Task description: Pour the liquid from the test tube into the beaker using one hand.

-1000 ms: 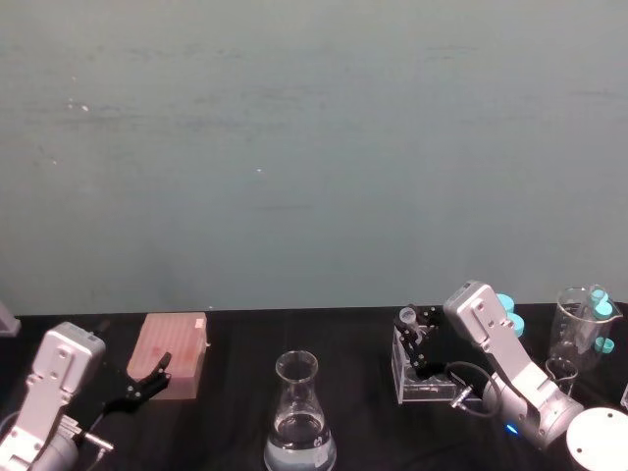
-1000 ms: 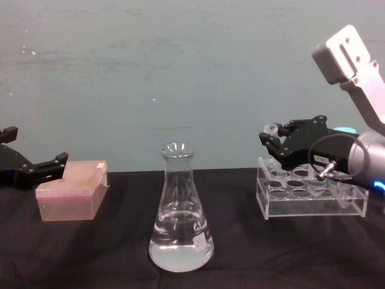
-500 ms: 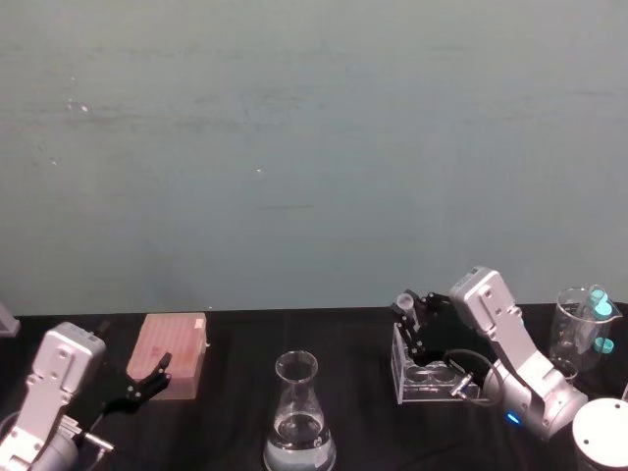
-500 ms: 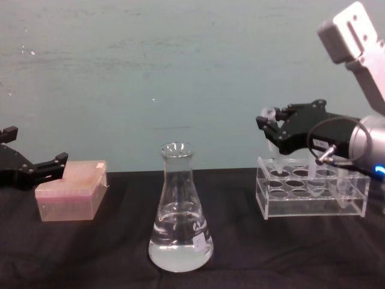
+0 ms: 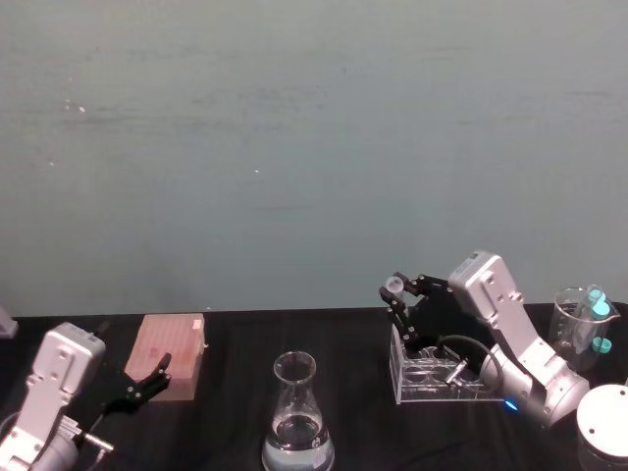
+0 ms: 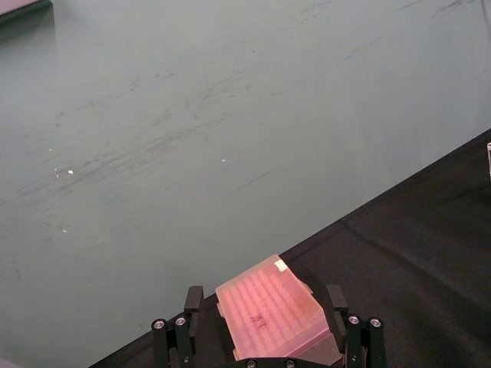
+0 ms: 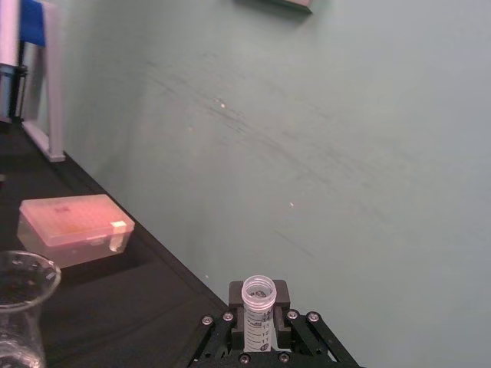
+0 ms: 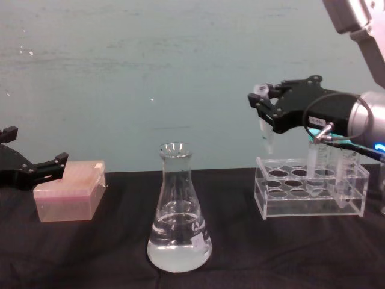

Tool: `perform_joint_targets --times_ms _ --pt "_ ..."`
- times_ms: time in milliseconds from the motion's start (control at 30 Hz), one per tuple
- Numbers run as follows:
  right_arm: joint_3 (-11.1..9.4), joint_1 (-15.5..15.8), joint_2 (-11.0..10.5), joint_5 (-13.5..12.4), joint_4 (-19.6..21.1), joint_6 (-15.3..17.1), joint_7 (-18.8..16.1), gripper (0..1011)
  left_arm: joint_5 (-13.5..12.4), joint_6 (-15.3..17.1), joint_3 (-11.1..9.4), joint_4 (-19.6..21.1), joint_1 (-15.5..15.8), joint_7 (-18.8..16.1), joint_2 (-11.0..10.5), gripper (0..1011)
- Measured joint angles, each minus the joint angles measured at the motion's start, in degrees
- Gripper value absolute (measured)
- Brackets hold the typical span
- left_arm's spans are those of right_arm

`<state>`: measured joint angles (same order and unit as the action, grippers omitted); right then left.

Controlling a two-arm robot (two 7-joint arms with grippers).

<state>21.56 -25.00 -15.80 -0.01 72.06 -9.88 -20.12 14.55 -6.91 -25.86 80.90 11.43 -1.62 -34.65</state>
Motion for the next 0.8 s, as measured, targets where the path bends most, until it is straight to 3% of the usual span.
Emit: perform_joint_targets --times_ms 433,667,800 --pt "4.52 -1.69 -1.05 4.61 1.50 -2.95 -2.71 217 0.00 0.00 0.00 0.00 0.00 0.00 0.00 1000" --pt "6.97 -2.12 -1.81 8.35 2.19 -4.88 -2.60 217 0.00 0.00 0.00 0.00 0.00 0.00 0.00 1000" --pt "8.27 -2.13 -2.40 11.87 2.77 -6.29 -0.95 217 0.00 0.00 0.00 0.00 0.00 0.00 0.00 1000"
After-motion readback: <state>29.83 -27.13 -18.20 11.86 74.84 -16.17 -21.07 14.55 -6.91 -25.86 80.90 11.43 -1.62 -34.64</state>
